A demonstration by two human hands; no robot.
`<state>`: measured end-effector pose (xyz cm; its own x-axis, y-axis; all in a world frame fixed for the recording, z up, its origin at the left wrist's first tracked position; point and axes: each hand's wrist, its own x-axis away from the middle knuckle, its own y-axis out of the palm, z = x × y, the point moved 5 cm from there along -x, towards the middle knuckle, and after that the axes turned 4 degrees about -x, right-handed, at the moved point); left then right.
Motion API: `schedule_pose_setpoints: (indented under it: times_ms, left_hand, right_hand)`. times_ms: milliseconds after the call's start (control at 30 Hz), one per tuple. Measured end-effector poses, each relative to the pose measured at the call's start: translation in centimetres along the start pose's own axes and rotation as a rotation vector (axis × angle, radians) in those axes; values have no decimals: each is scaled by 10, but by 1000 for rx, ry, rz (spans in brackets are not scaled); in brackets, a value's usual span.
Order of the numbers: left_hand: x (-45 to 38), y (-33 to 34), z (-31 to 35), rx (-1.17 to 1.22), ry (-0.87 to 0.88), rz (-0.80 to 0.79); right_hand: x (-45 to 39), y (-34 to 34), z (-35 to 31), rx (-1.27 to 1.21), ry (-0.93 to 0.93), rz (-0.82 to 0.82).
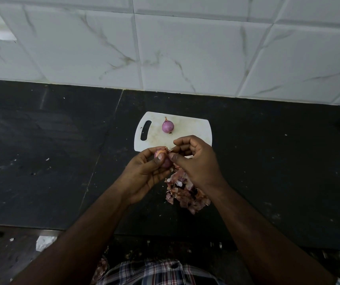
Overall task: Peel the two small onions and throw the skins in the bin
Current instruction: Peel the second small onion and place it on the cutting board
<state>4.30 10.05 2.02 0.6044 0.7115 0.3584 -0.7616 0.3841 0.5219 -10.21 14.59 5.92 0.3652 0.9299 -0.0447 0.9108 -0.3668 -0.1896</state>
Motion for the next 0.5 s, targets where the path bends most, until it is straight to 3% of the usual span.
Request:
schedule_pose_setpoints:
  times_ms: [267, 500]
  left_hand:
    - [1, -2, 0, 4, -5, -5]
    - [-1, -1, -1, -13, 20, 3]
  right_hand:
    - [3, 0, 0, 0, -2, 3]
    - [10, 4, -5, 165, -102, 82]
